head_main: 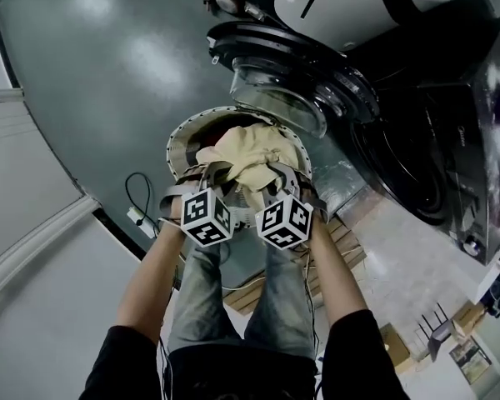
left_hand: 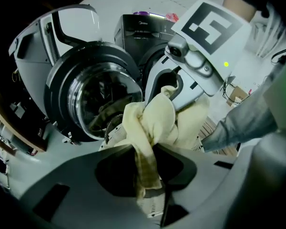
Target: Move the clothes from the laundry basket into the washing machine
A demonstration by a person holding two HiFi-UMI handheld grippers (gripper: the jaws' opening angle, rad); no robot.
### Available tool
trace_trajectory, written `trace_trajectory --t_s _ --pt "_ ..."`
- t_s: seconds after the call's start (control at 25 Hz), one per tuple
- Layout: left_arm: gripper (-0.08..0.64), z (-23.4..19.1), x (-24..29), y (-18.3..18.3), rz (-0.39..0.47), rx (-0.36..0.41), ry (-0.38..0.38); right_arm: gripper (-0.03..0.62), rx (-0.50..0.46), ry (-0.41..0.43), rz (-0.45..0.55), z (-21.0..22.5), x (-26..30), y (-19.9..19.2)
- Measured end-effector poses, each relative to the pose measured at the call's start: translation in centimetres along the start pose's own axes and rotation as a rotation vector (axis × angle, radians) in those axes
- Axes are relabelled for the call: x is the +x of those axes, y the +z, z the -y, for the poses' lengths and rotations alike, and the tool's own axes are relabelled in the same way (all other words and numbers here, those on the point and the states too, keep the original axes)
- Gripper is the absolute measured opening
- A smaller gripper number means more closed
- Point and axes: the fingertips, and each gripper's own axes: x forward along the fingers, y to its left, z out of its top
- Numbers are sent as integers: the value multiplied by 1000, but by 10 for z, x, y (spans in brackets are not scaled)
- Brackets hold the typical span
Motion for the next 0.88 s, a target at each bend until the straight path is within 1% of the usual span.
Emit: trace_trajectory --t_s 0.4,0.68,0.8,0.88 --pt "112 -11 -77 49 119 -8 53 86 113 -142 102 21 -80 49" --pt "112 -17 -123 79 187 84 64 84 181 -250 148 30 -130 76" --pt "112 -13 -140 95 221 116 51 84 206 -300 155 31 -156 80" --pt "112 -10 -150 112 242 159 36 84 219 -337 154 38 -175 80"
